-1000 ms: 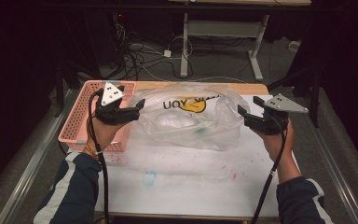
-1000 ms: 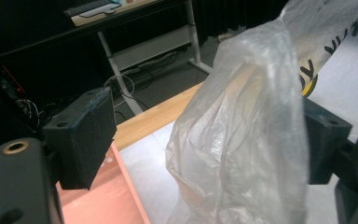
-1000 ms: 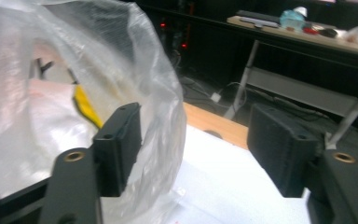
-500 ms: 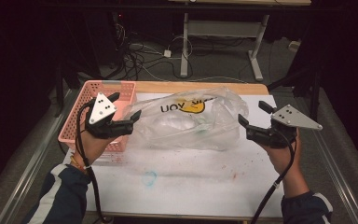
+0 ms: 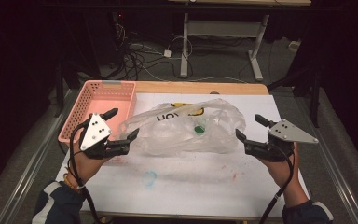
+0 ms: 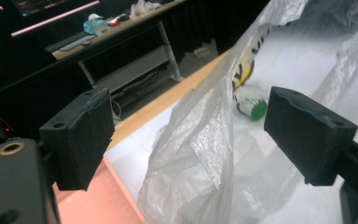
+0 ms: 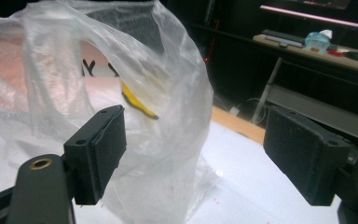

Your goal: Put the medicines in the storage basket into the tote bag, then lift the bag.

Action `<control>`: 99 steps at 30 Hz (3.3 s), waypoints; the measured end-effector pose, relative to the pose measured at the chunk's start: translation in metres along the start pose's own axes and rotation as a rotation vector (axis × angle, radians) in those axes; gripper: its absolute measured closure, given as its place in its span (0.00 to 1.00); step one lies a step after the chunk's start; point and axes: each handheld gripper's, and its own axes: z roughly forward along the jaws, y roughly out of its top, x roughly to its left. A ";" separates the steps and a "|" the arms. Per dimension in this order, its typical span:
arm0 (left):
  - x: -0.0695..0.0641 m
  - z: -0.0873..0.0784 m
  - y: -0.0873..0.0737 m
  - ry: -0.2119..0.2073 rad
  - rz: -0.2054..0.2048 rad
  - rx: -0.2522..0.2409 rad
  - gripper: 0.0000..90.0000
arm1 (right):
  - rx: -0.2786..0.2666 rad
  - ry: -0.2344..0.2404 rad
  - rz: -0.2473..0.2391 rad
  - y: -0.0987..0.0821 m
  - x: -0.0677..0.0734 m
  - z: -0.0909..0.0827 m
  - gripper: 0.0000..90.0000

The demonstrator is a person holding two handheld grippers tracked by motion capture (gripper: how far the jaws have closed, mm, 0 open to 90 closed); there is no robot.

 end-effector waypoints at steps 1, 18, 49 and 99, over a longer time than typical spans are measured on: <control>-0.001 -0.002 -0.003 -0.003 0.001 0.001 0.18 | 0.003 0.005 0.001 -0.001 0.001 -0.001 0.24; -0.005 -0.028 -0.038 -0.013 0.004 0.041 0.18 | 0.012 0.013 -0.014 -0.010 0.007 -0.029 0.24; -0.018 -0.005 -0.115 -0.035 0.072 0.196 0.18 | 0.139 0.048 -0.073 -0.083 0.035 -0.013 0.23; -0.017 0.003 -0.135 -0.063 0.047 0.282 0.18 | 0.165 0.052 -0.125 -0.108 0.050 -0.013 0.20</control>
